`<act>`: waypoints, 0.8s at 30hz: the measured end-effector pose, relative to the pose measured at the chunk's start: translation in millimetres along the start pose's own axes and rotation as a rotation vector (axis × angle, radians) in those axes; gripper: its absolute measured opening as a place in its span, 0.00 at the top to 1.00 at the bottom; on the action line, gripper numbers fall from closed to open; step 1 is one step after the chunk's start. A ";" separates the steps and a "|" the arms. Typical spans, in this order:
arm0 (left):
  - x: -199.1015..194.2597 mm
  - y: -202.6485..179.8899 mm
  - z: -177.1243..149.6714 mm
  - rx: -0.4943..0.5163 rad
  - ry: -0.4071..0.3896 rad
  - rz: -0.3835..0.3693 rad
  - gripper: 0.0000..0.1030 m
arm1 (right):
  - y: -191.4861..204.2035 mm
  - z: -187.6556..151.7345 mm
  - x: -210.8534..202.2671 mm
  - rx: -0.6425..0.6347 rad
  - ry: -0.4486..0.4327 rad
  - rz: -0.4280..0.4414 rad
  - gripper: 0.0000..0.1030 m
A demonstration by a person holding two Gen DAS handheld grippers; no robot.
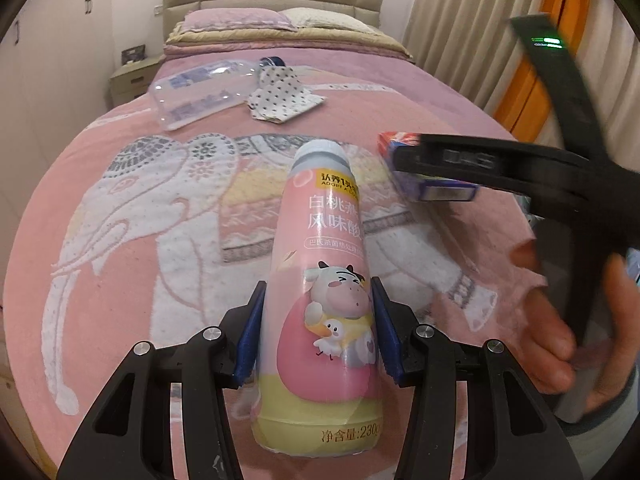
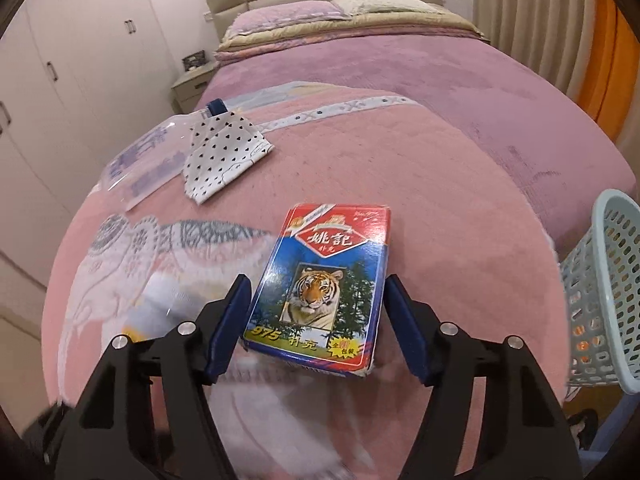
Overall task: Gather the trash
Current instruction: 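Close the right tool on the tiger playing-card box, then carry the card box with the right tool while the left tool carries the bottle into the basket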
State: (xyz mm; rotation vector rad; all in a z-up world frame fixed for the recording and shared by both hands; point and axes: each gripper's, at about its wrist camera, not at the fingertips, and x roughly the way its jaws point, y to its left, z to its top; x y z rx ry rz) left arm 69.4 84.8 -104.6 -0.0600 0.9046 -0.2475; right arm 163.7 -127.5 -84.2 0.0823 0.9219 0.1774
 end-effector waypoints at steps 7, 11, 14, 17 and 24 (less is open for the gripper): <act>5.8 -16.3 1.8 0.030 0.013 0.047 0.54 | -38.6 -16.5 -28.9 0.017 -0.014 0.019 0.39; 13.0 -23.1 8.5 0.043 0.033 0.069 0.53 | -52.8 -24.7 -37.3 0.036 -0.014 0.024 0.39; 21.3 -27.4 11.2 0.063 0.061 0.108 0.53 | -59.6 -31.4 -38.3 0.038 -0.009 0.024 0.39; 22.6 -33.9 11.9 0.089 0.068 0.136 0.51 | -61.5 -33.8 -37.3 0.032 0.002 0.021 0.39; 20.6 -43.7 14.4 0.120 0.046 0.164 0.55 | -66.6 -36.5 -52.9 0.026 -0.033 0.041 0.39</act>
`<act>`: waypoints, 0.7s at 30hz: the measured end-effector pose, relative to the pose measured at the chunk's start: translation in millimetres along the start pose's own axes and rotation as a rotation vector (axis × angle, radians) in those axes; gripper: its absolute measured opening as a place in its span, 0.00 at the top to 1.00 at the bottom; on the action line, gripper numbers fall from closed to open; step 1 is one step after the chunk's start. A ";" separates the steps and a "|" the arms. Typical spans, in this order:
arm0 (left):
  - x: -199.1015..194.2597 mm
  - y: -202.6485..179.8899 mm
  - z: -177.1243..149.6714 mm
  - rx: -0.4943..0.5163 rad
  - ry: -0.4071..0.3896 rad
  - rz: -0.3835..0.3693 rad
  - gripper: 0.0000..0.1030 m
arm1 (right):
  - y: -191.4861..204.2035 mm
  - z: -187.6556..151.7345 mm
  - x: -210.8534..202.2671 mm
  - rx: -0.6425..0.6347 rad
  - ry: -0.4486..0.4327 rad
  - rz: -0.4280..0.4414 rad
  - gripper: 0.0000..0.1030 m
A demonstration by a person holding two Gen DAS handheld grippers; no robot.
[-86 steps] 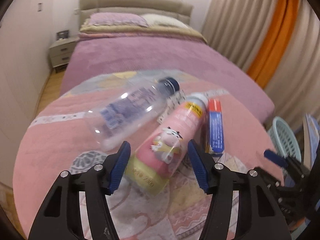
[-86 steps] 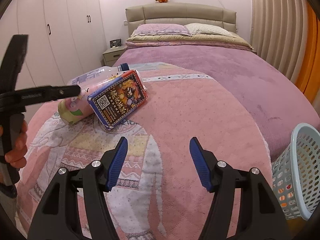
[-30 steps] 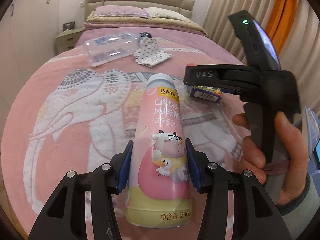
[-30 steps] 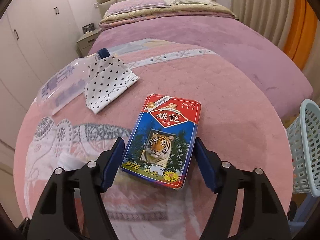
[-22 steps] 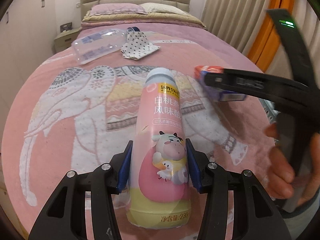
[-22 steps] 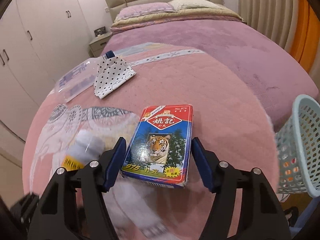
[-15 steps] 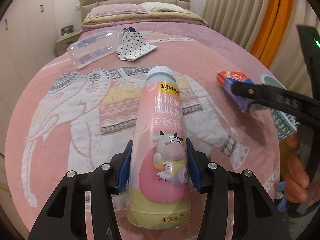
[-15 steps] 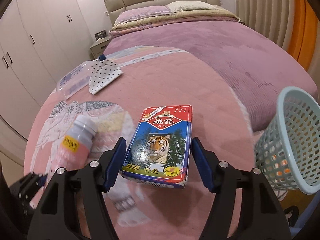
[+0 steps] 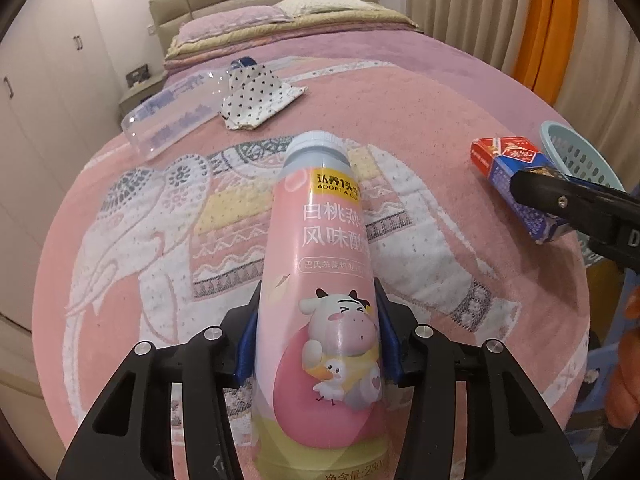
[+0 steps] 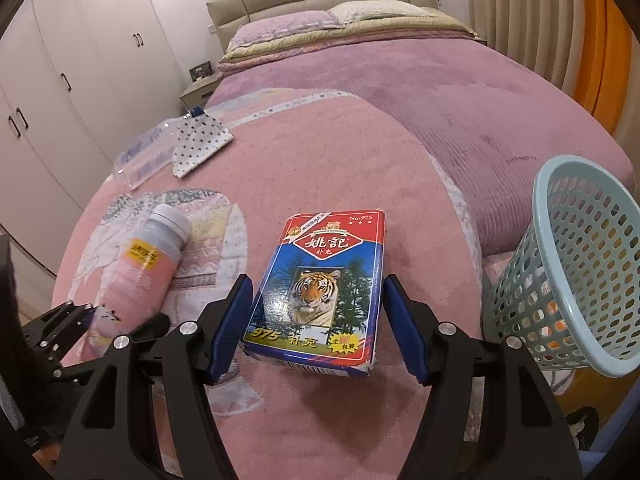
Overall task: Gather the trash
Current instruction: 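Carry the card box with the right tool while the left tool carries the bottle into the basket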
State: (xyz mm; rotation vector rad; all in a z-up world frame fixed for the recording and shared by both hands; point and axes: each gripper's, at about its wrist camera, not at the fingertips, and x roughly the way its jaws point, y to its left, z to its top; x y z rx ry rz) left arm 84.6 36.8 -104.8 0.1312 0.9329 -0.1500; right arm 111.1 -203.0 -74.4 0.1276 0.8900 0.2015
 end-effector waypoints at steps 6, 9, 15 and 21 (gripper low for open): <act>-27.1 -5.1 8.9 -0.037 -0.101 -0.081 0.55 | -9.7 2.9 -13.8 0.033 -0.025 0.025 0.39; -38.9 -13.2 17.8 -0.027 -0.137 -0.114 0.55 | -15.8 6.8 -26.2 0.047 -0.056 0.024 0.39; -56.9 -45.5 45.1 0.030 -0.209 -0.198 0.55 | -39.1 13.9 -56.1 0.098 -0.135 0.010 0.39; -63.8 -96.3 79.5 0.099 -0.256 -0.312 0.55 | -90.1 20.5 -90.5 0.196 -0.222 -0.038 0.39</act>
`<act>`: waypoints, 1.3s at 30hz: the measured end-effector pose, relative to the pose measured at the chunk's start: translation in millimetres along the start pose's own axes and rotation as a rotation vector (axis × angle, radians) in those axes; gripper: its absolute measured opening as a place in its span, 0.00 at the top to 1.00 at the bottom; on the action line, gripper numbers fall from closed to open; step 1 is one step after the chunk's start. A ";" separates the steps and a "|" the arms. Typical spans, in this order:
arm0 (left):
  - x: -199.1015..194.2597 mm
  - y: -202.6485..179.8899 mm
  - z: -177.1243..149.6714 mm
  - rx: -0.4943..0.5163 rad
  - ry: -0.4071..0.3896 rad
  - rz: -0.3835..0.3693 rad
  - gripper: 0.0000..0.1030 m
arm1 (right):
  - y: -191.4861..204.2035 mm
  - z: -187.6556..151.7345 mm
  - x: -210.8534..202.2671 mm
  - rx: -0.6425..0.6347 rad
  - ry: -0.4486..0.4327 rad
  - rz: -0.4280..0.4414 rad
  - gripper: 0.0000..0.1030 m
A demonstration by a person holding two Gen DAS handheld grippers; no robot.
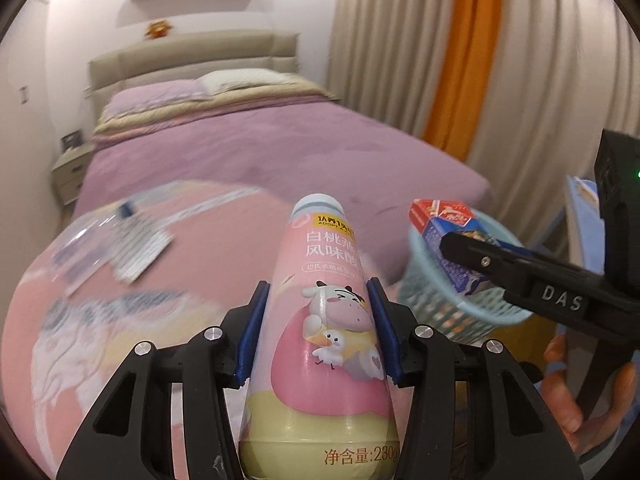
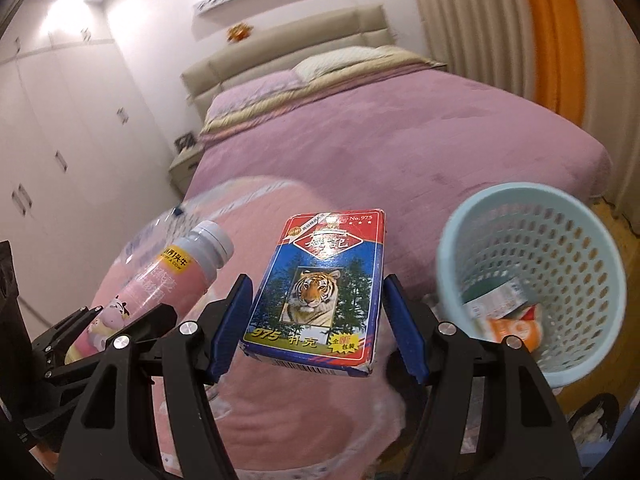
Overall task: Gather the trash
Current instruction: 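Carry the card box with the right tool while the left tool carries the bottle into the basket, then open both tools and move them back toward the rug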
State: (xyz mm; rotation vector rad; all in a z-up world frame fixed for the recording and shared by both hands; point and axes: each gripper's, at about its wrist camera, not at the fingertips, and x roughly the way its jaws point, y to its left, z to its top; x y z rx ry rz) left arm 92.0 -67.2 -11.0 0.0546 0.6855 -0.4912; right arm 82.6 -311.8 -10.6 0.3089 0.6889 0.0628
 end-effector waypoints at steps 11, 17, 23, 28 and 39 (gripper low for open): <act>74.8 -94.4 62.8 0.090 0.013 -0.213 0.55 | -104.9 25.4 -26.0 0.174 -0.112 -0.247 0.39; 135.1 -143.7 78.9 0.121 0.081 -0.301 0.55 | -155.5 26.3 -14.0 0.239 -0.082 -0.369 0.39; 180.5 -161.9 78.3 0.128 0.137 -0.317 0.54 | -180.9 28.0 0.5 0.225 -0.045 -0.426 0.39; 194.9 -166.8 78.1 0.148 0.148 -0.320 0.50 | -194.3 27.0 15.9 0.228 -0.007 -0.412 0.38; 155.1 -136.5 67.5 0.126 0.077 -0.261 0.31 | -199.2 14.4 11.9 0.317 0.000 -0.332 0.32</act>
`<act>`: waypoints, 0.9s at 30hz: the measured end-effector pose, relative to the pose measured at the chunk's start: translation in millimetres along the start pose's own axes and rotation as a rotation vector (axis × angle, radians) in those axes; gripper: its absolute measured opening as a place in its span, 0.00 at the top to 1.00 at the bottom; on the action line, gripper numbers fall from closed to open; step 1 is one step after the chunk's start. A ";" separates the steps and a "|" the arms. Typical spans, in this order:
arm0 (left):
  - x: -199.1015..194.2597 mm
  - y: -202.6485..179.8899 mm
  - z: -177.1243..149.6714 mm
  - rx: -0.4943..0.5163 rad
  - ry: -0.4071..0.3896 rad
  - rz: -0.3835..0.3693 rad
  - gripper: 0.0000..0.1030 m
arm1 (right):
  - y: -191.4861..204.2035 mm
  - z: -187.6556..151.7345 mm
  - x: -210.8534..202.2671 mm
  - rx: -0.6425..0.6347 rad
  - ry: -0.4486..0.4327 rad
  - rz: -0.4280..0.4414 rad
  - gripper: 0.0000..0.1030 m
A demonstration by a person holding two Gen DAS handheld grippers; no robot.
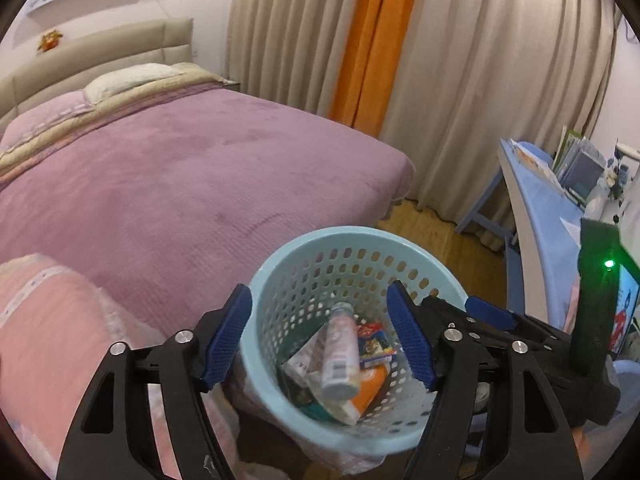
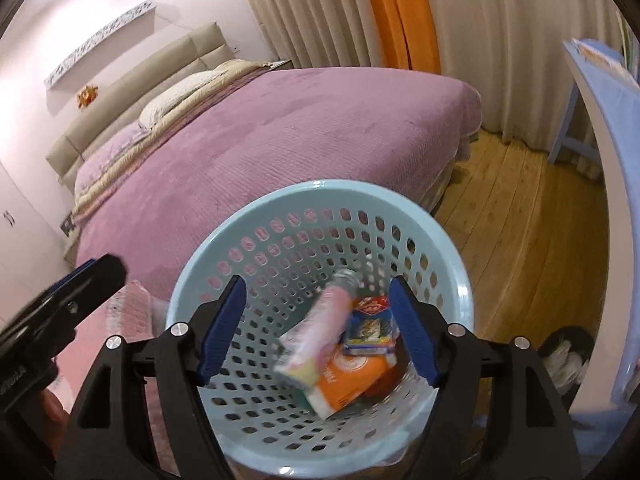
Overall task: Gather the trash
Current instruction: 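Open both tools and move them back toward the rug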
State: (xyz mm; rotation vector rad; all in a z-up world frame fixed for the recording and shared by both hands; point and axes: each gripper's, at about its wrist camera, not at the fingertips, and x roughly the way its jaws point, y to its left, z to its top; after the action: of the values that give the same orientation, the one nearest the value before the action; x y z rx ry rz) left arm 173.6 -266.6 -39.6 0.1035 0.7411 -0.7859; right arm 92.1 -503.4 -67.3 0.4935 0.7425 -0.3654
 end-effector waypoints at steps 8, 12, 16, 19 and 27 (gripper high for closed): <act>-68.9 33.3 -27.7 -0.073 -0.089 0.033 0.29 | 41.9 -21.1 -34.6 -0.085 -0.047 0.041 0.32; -106.2 46.4 -39.8 -0.091 -0.147 0.060 0.27 | 68.9 -31.3 -52.3 -0.140 -0.080 0.073 0.32; -145.6 64.2 -54.8 -0.107 -0.206 0.095 0.22 | 109.1 -46.9 -66.4 -0.223 -0.096 0.120 0.32; -170.8 84.2 -67.9 -0.146 -0.234 0.126 0.20 | 131.6 -54.4 -70.3 -0.269 -0.092 0.143 0.32; -227.1 168.7 -120.0 -0.311 -0.265 0.265 0.19 | 214.8 -96.6 -66.8 -0.442 -0.090 0.226 0.32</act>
State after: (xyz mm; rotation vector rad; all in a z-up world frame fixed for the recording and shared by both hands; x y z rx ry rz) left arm 112.3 33.4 -13.9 -0.1781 0.5748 -0.4145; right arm 96.6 -263.8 -17.1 0.1385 0.6484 -0.0073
